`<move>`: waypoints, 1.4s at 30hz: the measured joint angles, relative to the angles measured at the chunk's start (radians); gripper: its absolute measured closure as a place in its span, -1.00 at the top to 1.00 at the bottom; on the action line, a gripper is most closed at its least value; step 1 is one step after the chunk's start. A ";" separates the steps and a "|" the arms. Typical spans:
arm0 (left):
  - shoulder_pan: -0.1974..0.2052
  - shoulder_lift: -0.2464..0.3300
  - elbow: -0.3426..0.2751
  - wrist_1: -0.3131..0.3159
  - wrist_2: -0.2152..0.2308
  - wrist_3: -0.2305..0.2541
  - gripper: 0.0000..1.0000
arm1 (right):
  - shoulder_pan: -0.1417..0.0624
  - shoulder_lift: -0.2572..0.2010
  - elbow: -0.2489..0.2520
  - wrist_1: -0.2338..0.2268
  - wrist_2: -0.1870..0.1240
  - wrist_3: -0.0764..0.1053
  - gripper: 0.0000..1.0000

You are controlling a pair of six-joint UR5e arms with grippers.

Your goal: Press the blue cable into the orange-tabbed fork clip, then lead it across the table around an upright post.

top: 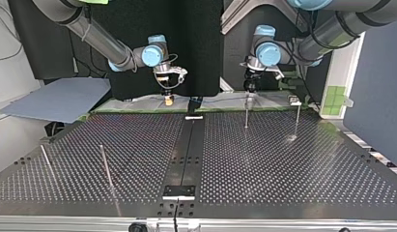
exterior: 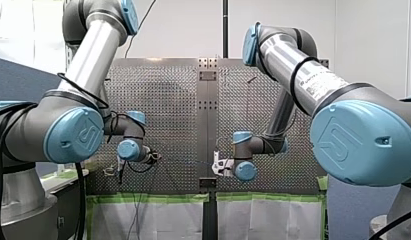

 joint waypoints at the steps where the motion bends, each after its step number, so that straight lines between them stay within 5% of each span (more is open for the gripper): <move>1: -0.006 0.012 0.000 -0.006 -0.001 0.003 1.00 | 0.000 0.000 0.000 0.000 -0.001 0.000 -1.00; 19: -0.078 0.024 0.000 -0.004 -0.054 -0.064 1.00 | -0.006 0.001 0.000 -0.001 -0.004 0.002 -1.00; 31: -0.111 -0.091 0.064 0.082 -0.093 -0.071 1.00 | -0.007 0.000 0.000 0.001 -0.005 0.002 -1.00; 42: -0.128 -0.168 0.135 0.069 -0.141 -0.102 1.00 | -0.007 0.000 0.000 -0.001 -0.004 0.002 -1.00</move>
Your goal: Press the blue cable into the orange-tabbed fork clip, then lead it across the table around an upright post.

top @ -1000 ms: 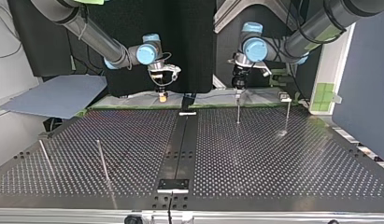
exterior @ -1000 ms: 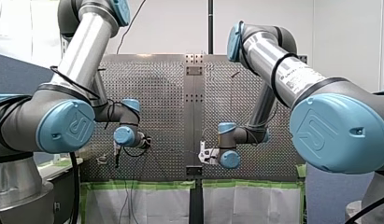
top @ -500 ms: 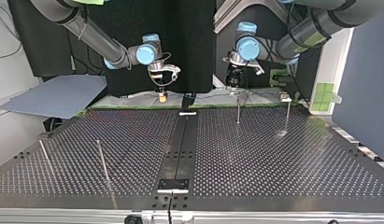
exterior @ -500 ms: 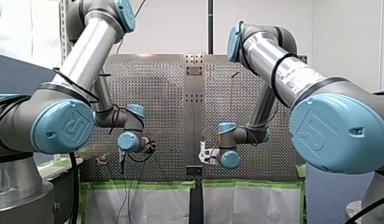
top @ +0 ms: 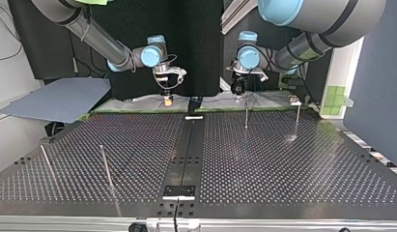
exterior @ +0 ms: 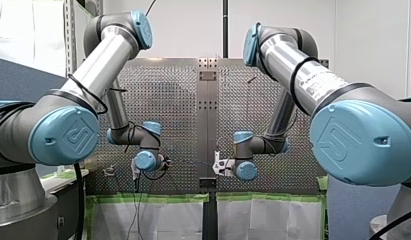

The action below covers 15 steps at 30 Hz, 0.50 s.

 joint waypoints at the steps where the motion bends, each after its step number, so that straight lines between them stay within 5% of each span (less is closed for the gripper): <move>1: -0.001 -0.001 0.004 0.000 -0.002 -0.004 1.00 | 0.000 0.000 0.000 0.000 0.000 0.000 -1.00; 15: -0.008 -0.002 0.043 -0.003 -0.024 -0.021 1.00 | 0.000 0.001 0.000 -0.002 0.000 -0.002 -1.00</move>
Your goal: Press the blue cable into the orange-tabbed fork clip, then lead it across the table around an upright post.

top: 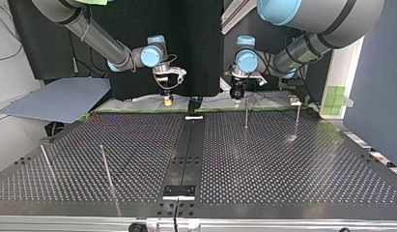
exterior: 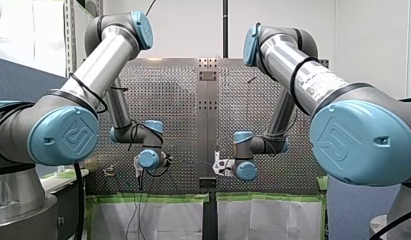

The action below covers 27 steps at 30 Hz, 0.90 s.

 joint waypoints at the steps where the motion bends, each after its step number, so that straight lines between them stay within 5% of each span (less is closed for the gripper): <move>1: 0.000 0.000 0.001 0.000 -0.003 0.000 1.00 | 0.000 0.000 0.000 0.000 0.000 0.000 -1.00; 16: -0.004 0.000 0.007 0.000 -0.016 0.017 1.00 | 0.001 0.000 0.000 -0.001 -0.001 -0.001 -1.00; 18: -0.005 0.000 0.007 0.000 -0.019 0.018 0.46 | 0.001 0.000 0.000 -0.001 -0.002 -0.001 -1.00; 19: -0.006 0.000 0.007 -0.001 -0.025 0.019 0.46 | 0.001 0.000 0.000 0.000 -0.002 -0.001 -1.00; 21: -0.007 0.000 0.007 -0.003 -0.035 0.021 -0.33 | 0.001 0.001 0.000 0.000 -0.002 -0.001 -1.00; 22: -0.007 0.000 0.007 -0.004 -0.039 0.022 -0.33 | 0.000 0.001 0.000 0.000 -0.002 -0.001 -1.00; 24: -0.007 0.000 0.007 -0.005 -0.044 0.023 -0.86 | 0.000 0.001 0.000 0.000 -0.002 -0.002 -1.00; 27: -0.008 0.000 0.007 -0.009 -0.049 0.023 -1.00 | 0.000 0.002 0.000 0.001 -0.003 -0.002 -1.00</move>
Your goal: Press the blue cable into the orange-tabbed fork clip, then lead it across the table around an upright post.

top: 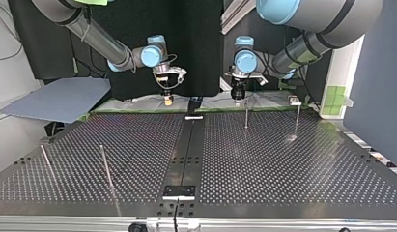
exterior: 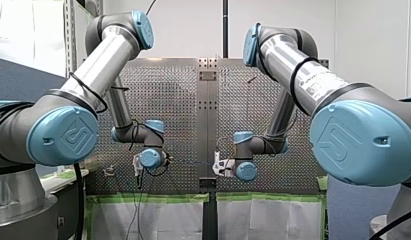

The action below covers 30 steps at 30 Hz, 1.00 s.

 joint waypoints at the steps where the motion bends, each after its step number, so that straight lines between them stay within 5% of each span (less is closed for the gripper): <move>1: 0.000 0.000 0.000 -0.001 -0.001 0.000 -1.00 | 0.000 0.000 0.000 0.000 0.000 0.000 -1.00; 17: -0.003 0.000 0.028 -0.029 -0.002 0.002 -1.00 | -0.001 -0.001 -0.004 0.018 0.003 0.000 -1.00; 30: -0.029 0.001 0.077 -0.076 -0.017 0.012 -1.00 | -0.008 -0.051 -0.027 0.108 0.030 -0.004 -1.00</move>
